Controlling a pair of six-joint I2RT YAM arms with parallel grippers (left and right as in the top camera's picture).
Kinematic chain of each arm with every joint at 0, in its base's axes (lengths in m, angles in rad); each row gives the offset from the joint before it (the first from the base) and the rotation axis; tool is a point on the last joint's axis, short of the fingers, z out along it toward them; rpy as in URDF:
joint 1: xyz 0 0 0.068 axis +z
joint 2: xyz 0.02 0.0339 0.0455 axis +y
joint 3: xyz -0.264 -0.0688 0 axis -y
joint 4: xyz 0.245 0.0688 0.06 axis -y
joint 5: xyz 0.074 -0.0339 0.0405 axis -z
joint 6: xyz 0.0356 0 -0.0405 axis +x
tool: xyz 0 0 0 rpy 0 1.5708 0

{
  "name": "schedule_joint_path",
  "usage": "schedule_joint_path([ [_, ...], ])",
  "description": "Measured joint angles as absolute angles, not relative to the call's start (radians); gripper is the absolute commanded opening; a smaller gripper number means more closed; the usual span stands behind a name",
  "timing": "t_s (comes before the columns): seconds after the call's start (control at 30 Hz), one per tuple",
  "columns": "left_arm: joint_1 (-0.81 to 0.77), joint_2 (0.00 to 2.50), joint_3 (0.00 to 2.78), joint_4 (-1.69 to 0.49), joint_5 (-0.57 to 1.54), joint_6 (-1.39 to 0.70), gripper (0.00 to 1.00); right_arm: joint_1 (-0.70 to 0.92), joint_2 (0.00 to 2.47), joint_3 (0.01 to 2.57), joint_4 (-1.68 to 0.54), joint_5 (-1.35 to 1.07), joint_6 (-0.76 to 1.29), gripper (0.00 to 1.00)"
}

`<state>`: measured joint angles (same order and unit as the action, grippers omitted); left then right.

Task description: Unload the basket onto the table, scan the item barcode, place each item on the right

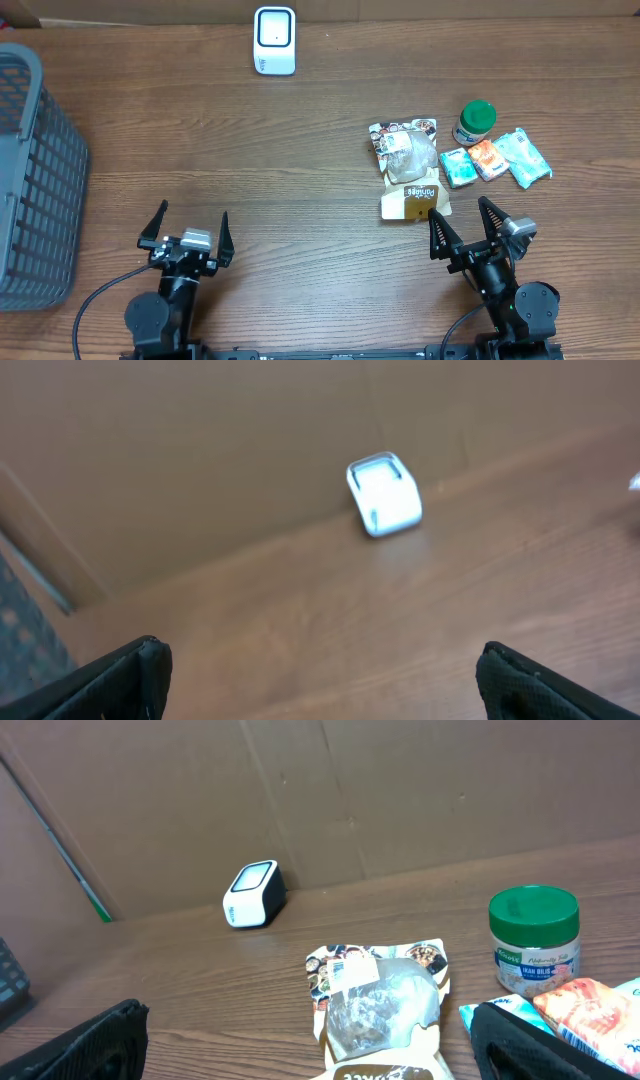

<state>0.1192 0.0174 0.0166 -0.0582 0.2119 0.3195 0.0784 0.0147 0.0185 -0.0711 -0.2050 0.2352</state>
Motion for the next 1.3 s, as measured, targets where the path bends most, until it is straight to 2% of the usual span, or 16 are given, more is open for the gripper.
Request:
schedule_joint_path([
  [1.3, 0.119, 0.017, 0.012, -0.062, 0.185, 0.322, 1.00, 0.078, 0.015, 0.019, -0.071, -0.205, 0.235, 1.00],
])
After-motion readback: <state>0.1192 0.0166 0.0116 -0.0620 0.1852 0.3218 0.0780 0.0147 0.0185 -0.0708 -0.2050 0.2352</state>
